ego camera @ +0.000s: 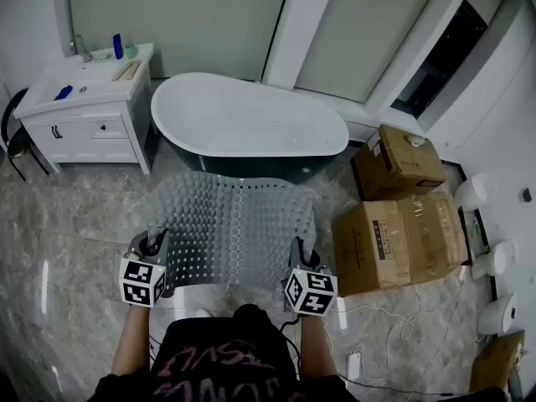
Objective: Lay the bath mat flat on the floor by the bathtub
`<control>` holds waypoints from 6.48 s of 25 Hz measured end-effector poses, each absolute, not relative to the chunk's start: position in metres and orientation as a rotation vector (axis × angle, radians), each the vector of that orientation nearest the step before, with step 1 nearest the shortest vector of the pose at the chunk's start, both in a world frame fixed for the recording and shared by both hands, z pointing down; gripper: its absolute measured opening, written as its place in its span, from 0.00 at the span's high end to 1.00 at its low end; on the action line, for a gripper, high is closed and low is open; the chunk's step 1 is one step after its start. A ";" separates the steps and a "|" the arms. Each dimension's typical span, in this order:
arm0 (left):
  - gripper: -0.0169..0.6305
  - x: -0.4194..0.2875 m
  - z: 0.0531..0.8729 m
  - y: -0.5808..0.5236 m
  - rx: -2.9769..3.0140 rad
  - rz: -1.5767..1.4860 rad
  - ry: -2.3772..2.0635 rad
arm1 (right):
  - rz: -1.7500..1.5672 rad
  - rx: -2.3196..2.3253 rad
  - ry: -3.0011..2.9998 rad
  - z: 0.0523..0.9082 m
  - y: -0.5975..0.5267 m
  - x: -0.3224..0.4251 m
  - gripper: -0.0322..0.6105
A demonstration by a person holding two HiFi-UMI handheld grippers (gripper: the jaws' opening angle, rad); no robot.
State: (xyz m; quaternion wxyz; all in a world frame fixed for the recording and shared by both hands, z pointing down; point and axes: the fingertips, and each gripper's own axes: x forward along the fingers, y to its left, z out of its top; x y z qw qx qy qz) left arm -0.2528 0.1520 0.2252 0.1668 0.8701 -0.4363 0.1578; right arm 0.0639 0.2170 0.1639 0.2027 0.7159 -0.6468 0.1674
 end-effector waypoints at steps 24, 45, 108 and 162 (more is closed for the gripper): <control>0.93 -0.255 0.229 0.156 2.521 0.458 -1.211 | 0.477 1.986 -1.836 0.171 0.215 0.050 0.86; 0.93 -0.263 0.230 0.164 2.544 0.406 -1.195 | 0.472 2.020 -1.811 0.169 0.230 0.043 0.86; 0.93 -0.122 0.267 0.040 2.316 0.653 -1.287 | 0.637 1.762 -1.976 0.232 0.051 0.187 0.86; 0.93 -0.181 0.309 0.030 2.372 0.709 -1.124 | 0.667 1.799 -1.831 0.261 0.064 0.127 0.86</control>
